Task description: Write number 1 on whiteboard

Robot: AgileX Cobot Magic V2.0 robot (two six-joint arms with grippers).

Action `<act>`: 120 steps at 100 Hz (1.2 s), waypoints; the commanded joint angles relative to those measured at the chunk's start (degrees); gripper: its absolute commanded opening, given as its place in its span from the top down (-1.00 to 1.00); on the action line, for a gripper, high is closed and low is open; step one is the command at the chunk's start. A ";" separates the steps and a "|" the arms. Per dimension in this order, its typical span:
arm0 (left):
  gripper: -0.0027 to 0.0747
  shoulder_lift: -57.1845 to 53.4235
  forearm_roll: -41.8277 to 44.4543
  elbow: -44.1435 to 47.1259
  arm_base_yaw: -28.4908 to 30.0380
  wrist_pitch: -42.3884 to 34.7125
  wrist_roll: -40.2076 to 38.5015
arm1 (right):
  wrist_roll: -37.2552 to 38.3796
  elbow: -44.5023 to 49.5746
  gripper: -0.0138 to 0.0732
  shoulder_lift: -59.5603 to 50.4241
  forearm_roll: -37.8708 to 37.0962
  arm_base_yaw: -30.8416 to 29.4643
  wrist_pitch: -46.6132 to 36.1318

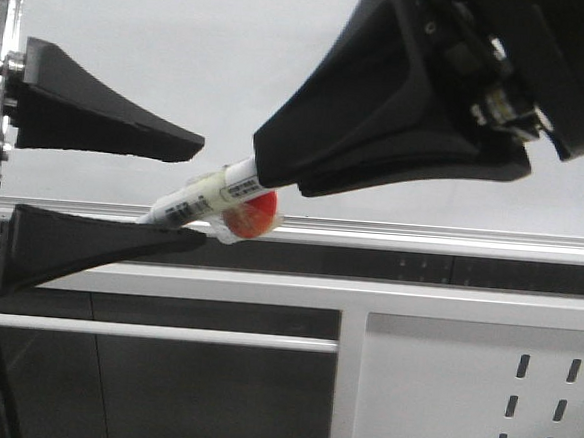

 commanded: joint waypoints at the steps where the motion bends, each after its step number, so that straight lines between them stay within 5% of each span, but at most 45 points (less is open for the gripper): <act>1: 0.30 -0.63 -2.70 -1.46 -0.40 -3.35 -0.27 | -0.46 -2.15 0.80 -0.72 -0.09 -0.28 -1.76; 13: 0.97 -0.63 -3.84 -1.46 -0.40 -3.35 -0.27 | -0.46 -2.15 0.80 -0.72 -0.09 -0.28 -1.72; 56: 0.98 -0.63 -4.51 -1.46 -0.40 -2.83 -0.27 | -0.46 -2.15 0.77 -0.72 0.12 -0.28 -2.41; 63: 0.98 -0.63 -4.51 -1.46 -0.40 -2.83 -0.27 | -0.46 -2.42 0.59 -0.72 0.12 -0.28 -2.64; 79: 0.98 -0.63 -4.51 -1.46 -0.40 -2.83 -0.27 | -0.46 -2.53 -0.30 -0.72 0.12 -0.28 -3.49; 86: 0.98 -0.63 -4.51 -1.46 -0.40 -2.83 -0.27 | -0.46 -2.53 -0.51 -0.72 0.12 -0.28 -4.56; 120: 0.98 -0.63 -15.73 -0.97 -0.40 -9.41 -8.92 | -0.46 -2.53 -0.52 -6.23 -5.05 -0.28 -12.32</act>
